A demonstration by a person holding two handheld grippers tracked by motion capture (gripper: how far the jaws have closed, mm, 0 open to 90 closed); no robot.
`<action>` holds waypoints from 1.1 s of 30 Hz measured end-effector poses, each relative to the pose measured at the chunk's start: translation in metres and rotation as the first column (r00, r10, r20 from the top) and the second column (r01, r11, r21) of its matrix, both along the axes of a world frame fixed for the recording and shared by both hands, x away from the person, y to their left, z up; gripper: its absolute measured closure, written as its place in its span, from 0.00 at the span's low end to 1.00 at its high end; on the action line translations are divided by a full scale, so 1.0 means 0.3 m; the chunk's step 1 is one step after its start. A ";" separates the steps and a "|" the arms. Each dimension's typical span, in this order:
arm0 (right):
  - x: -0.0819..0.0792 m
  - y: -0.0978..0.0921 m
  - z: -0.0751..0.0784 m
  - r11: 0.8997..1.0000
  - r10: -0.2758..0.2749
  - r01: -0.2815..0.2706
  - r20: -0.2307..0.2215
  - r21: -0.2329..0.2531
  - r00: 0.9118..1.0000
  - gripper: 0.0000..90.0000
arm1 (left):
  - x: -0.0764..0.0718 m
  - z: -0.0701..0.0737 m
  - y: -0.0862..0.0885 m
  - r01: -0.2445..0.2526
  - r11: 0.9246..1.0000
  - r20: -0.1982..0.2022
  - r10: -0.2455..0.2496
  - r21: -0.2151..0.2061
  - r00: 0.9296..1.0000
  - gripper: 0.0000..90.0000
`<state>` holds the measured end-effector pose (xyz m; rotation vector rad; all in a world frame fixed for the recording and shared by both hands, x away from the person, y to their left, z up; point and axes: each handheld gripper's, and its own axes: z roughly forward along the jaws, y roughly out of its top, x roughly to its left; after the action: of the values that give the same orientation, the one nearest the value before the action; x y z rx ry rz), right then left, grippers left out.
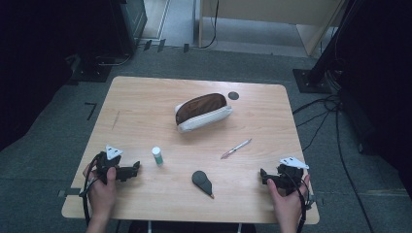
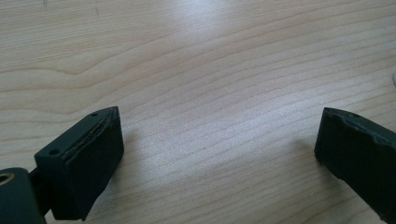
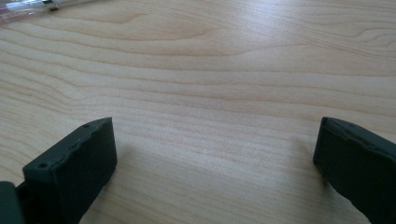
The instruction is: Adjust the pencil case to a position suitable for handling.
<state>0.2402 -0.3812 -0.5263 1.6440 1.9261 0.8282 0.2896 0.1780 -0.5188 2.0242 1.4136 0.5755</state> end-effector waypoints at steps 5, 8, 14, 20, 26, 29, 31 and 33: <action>0.001 0.001 0.000 1.000 0.000 0.000 0.002 -0.001 1.000 0.00 | 0.000 0.000 0.000 0.001 1.000 -0.001 -0.001 0.002 1.000 0.02; -0.003 -0.005 0.003 1.000 -0.001 0.001 0.006 0.012 1.000 0.04 | 0.000 0.000 0.000 0.001 1.000 -0.001 -0.001 0.001 1.000 0.02; -0.010 -0.004 0.043 0.998 0.019 -0.020 0.028 0.063 0.999 0.14 | 0.000 0.000 0.000 0.000 1.000 0.000 0.000 0.001 1.000 0.02; 0.026 0.054 0.125 0.992 0.102 -0.107 0.085 0.061 0.991 0.14 | -0.001 0.000 -0.001 0.000 1.000 0.001 0.000 0.001 1.000 0.02; 0.104 0.114 0.193 0.966 0.212 -0.231 0.152 0.119 0.965 0.14 | -0.001 0.000 -0.001 0.000 1.000 0.002 0.000 0.000 1.000 0.02; 0.143 0.149 0.223 0.960 0.245 -0.262 0.155 0.097 0.957 0.14 | -0.001 0.000 -0.001 0.000 1.000 0.002 0.000 0.000 1.000 0.02; 0.168 0.170 0.241 0.954 0.269 -0.286 0.162 0.091 0.949 0.14 | -0.002 -0.001 -0.001 0.000 1.000 0.003 0.000 0.000 1.000 0.02; 0.189 0.192 0.256 0.950 0.285 -0.301 0.166 0.078 0.944 0.14 | -0.004 0.000 -0.001 0.002 1.000 0.002 -0.002 -0.002 1.000 0.02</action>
<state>0.2970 -0.3235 -0.4493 1.3198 2.0767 1.1521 0.2885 0.1776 -0.5189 2.0233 1.4097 0.5753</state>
